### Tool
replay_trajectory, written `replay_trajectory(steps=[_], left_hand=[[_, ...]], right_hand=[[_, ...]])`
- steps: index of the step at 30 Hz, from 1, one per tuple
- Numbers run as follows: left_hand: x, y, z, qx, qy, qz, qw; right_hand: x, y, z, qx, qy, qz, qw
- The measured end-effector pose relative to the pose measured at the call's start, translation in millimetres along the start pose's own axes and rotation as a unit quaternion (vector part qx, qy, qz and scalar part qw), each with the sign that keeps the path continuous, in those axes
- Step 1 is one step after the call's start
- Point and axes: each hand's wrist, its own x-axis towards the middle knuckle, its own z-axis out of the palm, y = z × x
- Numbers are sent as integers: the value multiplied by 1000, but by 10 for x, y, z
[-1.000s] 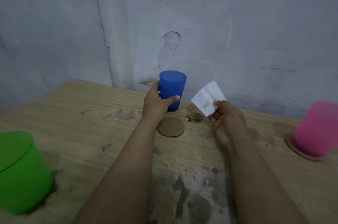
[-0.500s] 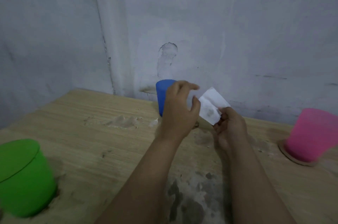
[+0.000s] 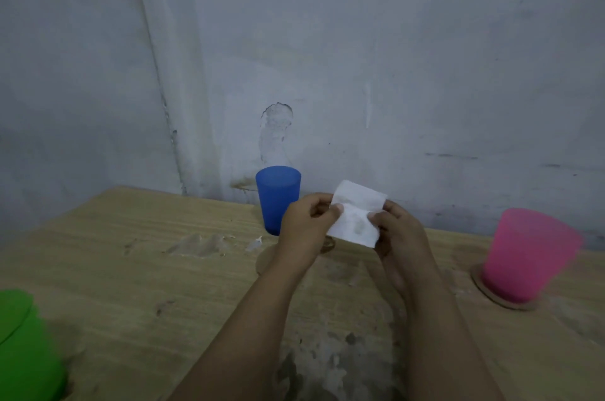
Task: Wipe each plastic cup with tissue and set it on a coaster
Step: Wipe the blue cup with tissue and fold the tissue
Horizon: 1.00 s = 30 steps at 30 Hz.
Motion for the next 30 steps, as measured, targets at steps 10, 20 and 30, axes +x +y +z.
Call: replay_trajectory(steps=[10,20,30], left_hand=[[-14,-112,-115,-122,-11,-69,990],[-72,-74,-131,-63,-13,-68,996],[-186,-38,-73,-32,14,-5,999]], right_hand=[[70,106,-4,-126,1,-44,991],[31,119,37,-161,16,-10,987],[-31,118,230,52,9,51,997]])
